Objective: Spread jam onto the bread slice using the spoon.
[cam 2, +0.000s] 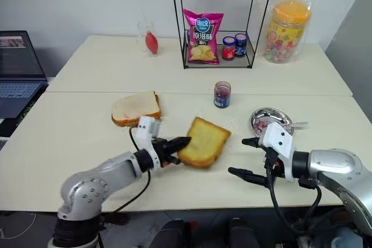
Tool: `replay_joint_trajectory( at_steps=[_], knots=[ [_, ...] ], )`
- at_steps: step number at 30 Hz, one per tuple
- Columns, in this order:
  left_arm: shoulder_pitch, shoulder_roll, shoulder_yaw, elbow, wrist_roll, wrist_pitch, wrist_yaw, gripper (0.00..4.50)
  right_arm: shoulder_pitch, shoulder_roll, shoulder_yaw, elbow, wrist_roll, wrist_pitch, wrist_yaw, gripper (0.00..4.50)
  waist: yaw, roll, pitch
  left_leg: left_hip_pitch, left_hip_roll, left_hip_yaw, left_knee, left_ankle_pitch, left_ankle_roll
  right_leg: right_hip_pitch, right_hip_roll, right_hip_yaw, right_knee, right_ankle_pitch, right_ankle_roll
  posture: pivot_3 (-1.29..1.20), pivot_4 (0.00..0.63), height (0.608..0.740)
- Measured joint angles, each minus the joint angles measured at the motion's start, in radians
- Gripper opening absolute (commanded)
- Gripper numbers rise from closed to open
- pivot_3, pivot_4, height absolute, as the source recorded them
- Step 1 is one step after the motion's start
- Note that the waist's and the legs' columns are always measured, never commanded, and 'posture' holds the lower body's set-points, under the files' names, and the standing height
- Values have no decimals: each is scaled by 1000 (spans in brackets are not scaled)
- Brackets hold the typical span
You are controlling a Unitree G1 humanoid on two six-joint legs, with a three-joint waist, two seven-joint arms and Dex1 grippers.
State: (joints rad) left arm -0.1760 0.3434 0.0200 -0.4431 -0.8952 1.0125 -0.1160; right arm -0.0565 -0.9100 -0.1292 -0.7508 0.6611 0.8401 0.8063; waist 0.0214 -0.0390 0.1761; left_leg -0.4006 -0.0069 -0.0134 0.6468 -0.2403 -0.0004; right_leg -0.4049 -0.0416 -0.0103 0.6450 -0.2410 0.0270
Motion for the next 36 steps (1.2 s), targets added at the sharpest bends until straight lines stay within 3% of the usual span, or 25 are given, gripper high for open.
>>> replay_joint_trajectory(
  at_steps=[11,15,21,29,32,36],
  knots=[
    [56,-25,-57,3,133,-20,13,29,9,10,17,-19,-6,-1,-29,4500,2,0,0,0,0,-1,1,0,0,1,1,0,0,-2,-2,0,150,740],
    [57,-29,-60,5,174,-29,12,735,9,11,17,-17,-6,-1,-32,4500,1,0,0,0,0,-2,0,0,0,1,1,0,0,-1,-2,0,150,740],
    [90,-8,-26,-17,175,-31,-9,2185,15,11,17,-17,-14,-5,-46,4500,1,0,0,0,1,-2,0,0,0,0,2,-1,0,-2,-2,0,150,740],
    [195,126,52,-125,185,-16,-58,3851,38,14,14,-18,-15,-22,-51,4500,0,1,0,1,1,-2,0,0,0,0,2,-1,0,-3,-4,0,150,740],
    [211,248,27,-126,335,-190,-144,3851,33,119,-30,-3,-12,-59,-114,4500,1,1,0,1,2,-3,0,0,0,0,2,-1,1,-5,-8,0,150,740],
    [107,290,-7,-114,412,-392,-306,3851,51,258,-115,26,-42,-149,-228,4500,12,3,0,-1,0,-2,1,1,-2,1,1,-1,-2,-5,-8,0,150,740]
  ],
)
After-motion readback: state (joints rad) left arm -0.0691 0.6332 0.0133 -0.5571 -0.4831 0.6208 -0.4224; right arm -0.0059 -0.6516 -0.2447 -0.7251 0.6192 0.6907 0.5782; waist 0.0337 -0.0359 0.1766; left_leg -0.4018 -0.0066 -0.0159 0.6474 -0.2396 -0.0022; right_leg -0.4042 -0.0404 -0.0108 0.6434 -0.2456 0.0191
